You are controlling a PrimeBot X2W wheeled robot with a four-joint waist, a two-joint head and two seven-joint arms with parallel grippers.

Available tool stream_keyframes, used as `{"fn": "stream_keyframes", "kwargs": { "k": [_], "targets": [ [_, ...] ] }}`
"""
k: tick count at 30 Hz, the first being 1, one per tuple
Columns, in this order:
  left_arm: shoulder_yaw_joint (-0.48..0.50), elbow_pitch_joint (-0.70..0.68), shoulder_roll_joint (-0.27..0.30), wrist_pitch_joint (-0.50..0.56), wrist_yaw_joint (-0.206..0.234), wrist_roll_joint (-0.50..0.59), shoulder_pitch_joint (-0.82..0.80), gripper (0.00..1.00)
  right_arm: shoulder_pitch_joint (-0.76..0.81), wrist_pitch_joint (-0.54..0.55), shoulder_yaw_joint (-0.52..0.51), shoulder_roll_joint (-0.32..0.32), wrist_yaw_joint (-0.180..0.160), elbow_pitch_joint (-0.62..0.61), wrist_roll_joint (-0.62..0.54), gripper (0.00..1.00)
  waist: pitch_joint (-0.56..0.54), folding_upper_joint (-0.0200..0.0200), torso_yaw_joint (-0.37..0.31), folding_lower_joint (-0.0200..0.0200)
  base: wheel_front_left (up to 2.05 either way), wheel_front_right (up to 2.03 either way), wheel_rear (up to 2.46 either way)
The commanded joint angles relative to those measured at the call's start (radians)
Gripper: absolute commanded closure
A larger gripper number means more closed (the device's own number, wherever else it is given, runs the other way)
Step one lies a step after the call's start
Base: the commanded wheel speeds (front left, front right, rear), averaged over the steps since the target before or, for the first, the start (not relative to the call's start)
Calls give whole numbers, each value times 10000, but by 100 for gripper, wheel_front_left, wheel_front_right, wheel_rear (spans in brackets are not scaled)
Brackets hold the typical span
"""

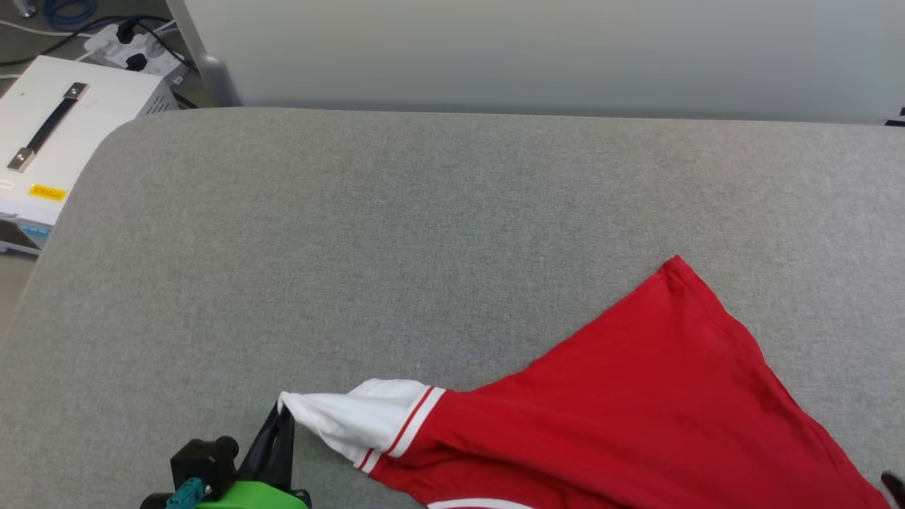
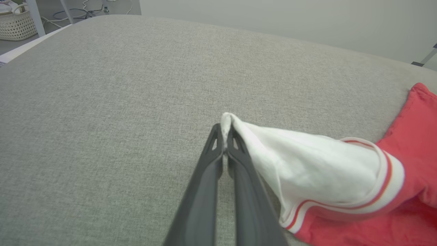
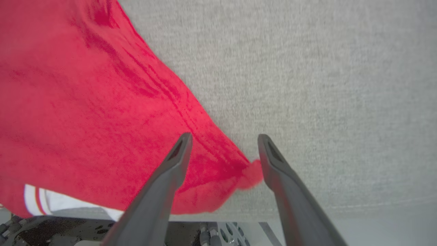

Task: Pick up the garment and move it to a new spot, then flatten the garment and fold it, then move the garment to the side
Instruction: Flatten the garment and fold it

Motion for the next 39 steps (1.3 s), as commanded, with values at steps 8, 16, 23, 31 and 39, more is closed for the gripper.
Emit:
{"fn": "stream_keyframes", "kwargs": {
  "k": [8,16,23,31,39],
  "targets": [
    [-170,-255,25,-9,53,-3,-254,100,-2387,-197,-177,-439,-6,-1790,-476,0,348,-1,376,1,0,0,0],
    [-329,-351,-88,-24,-28,95,-754,100,-5343,1376,2246,-1482,-6,-2097,-331,0,921,-1,772,1,0,0,0],
    [-487,-387,-305,-41,-108,196,-1155,100,-7377,3611,4683,-2297,-6,-814,257,0,1387,-1,1182,1,0,0,0],
    [-572,-328,-577,-55,-269,321,-1580,100,-9038,4344,6502,-2411,-6,873,146,0,1950,-1,1555,1,0,0,0],
    [-474,-309,-871,-59,-476,531,-1890,100,-9633,3674,8294,-1798,-6,3019,181,0,2365,-1,1674,1,0,0,0]
  ]
}}
